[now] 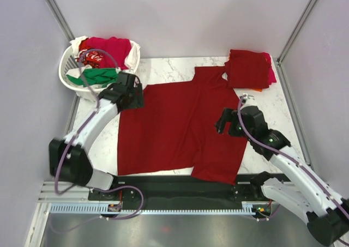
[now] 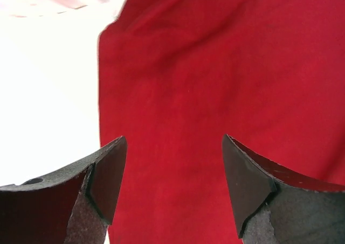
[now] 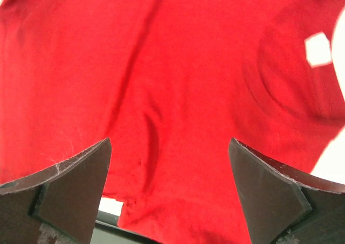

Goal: Fold and stack the t-shirts
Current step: Fold the tshirt

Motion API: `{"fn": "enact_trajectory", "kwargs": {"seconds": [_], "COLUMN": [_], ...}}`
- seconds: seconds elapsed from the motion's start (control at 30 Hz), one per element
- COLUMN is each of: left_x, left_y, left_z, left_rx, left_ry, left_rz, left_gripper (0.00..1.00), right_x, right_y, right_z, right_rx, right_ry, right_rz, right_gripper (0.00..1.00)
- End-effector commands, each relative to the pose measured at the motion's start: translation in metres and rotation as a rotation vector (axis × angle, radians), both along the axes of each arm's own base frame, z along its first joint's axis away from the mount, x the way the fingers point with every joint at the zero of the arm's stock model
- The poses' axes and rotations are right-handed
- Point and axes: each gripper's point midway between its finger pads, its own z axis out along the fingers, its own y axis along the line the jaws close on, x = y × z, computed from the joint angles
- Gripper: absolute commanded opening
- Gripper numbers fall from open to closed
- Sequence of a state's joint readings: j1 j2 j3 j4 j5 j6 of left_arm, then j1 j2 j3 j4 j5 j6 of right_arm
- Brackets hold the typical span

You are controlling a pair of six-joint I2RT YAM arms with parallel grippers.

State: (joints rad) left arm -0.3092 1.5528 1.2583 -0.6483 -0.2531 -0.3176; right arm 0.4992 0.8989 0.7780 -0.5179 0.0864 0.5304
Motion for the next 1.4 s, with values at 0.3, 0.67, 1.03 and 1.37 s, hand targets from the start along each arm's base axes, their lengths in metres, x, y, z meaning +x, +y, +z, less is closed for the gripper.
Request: {"fn": "enact_trajectory", "kwargs": {"seconds": [0.3,0.67,1.03,1.37], "left_x": [-0.134,-0.143,-0.143,-0.141], "left_y": [0.028,0.029,0.027,0.027], "left_z": [0.054,0.060,0.059,0.055], "left_rx": [-0.155,-0.211,-0.215,-0.206], "left_ry": [-0.182,-0.312,-0.312,-0.298], "left_rz": [-0.012,-0.002,-0.016,-0.019], "left_gripper": [0.80,0.81,0.81,0.80], "right_x": [-0.133,-0.199,-0.181,-0.140], "right_y": [-0.012,0.018,0.020,0.037], "right_z": [-0.104,-0.131,-0.143,-0.028], "right_rx": [0.011,-0.190,-0.318,-0.273], "right_ry": [0.448,0.511,0.386,0.145], "right_rz": [-0.073,0.100,0.046,0.056], "right_gripper": [0.98,0.96,0.68,0.00]}}
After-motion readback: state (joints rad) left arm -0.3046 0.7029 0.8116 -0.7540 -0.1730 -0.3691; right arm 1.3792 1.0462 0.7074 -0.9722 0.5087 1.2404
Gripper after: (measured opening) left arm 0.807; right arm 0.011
